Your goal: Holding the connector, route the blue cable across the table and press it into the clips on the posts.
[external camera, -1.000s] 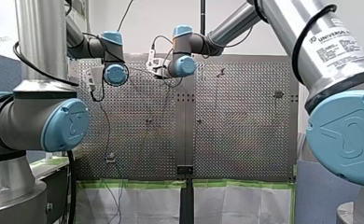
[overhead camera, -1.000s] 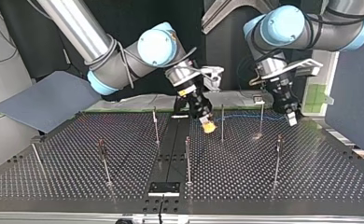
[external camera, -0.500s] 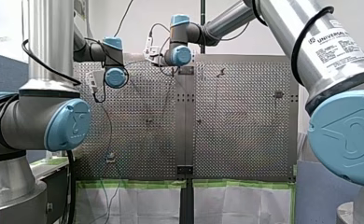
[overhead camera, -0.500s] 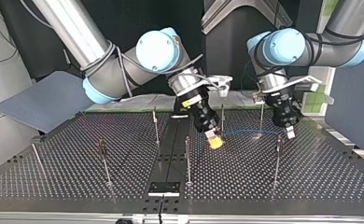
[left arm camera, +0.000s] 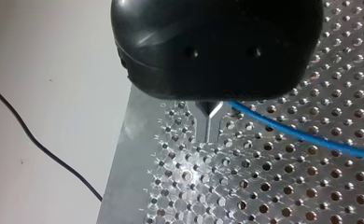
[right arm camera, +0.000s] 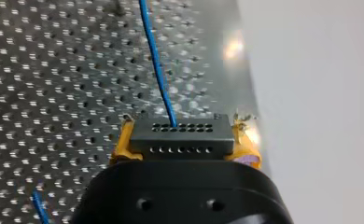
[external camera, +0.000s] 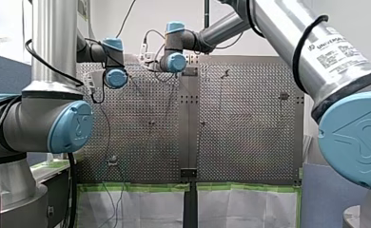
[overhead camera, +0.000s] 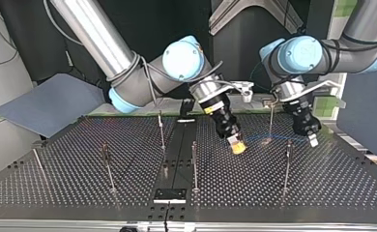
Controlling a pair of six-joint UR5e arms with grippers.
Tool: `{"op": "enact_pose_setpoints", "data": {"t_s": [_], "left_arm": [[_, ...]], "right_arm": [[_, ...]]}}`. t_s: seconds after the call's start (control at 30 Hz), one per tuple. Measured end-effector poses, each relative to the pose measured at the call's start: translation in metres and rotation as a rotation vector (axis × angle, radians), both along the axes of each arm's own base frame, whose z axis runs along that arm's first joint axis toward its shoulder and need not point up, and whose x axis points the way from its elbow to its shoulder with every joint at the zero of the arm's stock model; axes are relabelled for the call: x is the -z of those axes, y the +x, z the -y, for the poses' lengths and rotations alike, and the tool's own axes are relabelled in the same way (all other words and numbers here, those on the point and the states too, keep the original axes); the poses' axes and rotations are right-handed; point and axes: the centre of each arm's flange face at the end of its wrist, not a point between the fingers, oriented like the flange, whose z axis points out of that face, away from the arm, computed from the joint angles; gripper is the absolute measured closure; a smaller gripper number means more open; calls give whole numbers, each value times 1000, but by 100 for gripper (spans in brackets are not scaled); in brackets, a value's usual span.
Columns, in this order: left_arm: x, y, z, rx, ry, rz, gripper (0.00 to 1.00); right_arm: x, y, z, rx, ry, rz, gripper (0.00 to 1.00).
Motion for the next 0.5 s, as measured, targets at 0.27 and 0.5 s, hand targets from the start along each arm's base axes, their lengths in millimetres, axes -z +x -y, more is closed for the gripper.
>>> {"op": "enact_pose_setpoints", "data": {"t_s": [0.27,0.5], "left_arm": [[0,6,-4,55,-4,12,100],[7,2,-6,39,-9,-34,100]], "right_arm": [[6,1,7,7,4,-3,100],[1,2,9,8,2,7,100]]}}
